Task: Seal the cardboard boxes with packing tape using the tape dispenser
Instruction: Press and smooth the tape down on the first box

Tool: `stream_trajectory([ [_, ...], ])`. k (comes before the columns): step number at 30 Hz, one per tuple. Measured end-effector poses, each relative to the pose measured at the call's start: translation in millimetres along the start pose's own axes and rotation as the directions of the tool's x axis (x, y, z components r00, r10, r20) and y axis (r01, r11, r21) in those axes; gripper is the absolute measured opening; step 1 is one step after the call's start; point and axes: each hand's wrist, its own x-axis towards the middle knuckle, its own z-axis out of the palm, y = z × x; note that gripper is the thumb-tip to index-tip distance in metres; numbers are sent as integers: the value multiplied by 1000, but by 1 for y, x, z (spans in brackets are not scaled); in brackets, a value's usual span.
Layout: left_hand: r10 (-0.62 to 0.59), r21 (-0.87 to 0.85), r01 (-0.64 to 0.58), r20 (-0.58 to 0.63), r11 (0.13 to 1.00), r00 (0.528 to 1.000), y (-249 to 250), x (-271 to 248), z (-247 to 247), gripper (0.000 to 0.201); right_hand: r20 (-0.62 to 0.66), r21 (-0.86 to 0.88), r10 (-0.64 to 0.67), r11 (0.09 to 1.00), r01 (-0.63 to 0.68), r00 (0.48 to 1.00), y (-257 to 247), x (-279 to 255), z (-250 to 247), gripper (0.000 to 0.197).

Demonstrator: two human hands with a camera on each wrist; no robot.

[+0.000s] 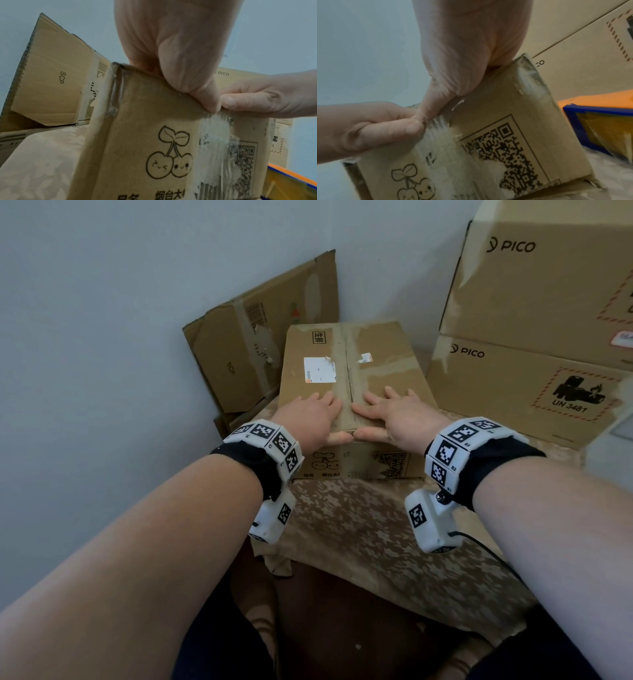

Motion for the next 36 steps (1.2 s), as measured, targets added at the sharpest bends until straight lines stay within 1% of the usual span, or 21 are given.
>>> stream_trajectory([
  [4, -15, 21, 15, -18, 1000, 1000, 3, 3, 0, 73, 28, -35, 12, 999, -11, 1000, -3, 2, -1, 67],
  [8, -66, 38, 67, -13, 997, 998, 8, 4, 0, 73, 31, -49, 15, 999, -13, 999, -2, 3, 1, 67],
  [12, -102, 10, 103, -53, 995, 993, 14, 3, -2, 72, -15, -30, -8, 1000, 8, 1000, 0, 4, 3, 70],
  [16, -141, -34, 141, -10, 989, 990, 14, 2, -6, 85, -81, 35, -50, 998, 53, 995, 10, 0, 6, 79],
  [19, -155, -74, 156, 10, 985, 988, 16, 0, -12, 95, -151, 100, 38, 995, -23, 988, 27, -11, 8, 76],
  [21, -187, -83, 186, 0, 979, 982, 24, 0, -16, 96, -143, 143, 112, 985, -92, 983, 40, -17, 11, 74],
  [23, -214, -74, 211, -32, 975, 976, 33, 3, -17, 92, -127, 179, 149, 976, -125, 981, 48, -20, 15, 75],
  [26, -224, -81, 216, -112, 973, 968, 41, 8, -7, 92, -168, 201, 152, 973, -118, 974, 52, -22, 21, 71],
  [28, -244, -95, 232, -131, 968, 961, 42, 8, -1, 95, -202, 216, 147, 971, -102, 968, 54, -21, 25, 69],
  [31, -262, -68, 255, -128, 965, 957, 45, 11, 4, 98, -227, 218, 136, 972, -85, 964, 57, -18, 30, 71],
  [36, -278, -13, 278, -80, 961, 957, 48, 16, -2, 96, -249, 228, 104, 973, -47, 963, 64, -20, 32, 85],
])
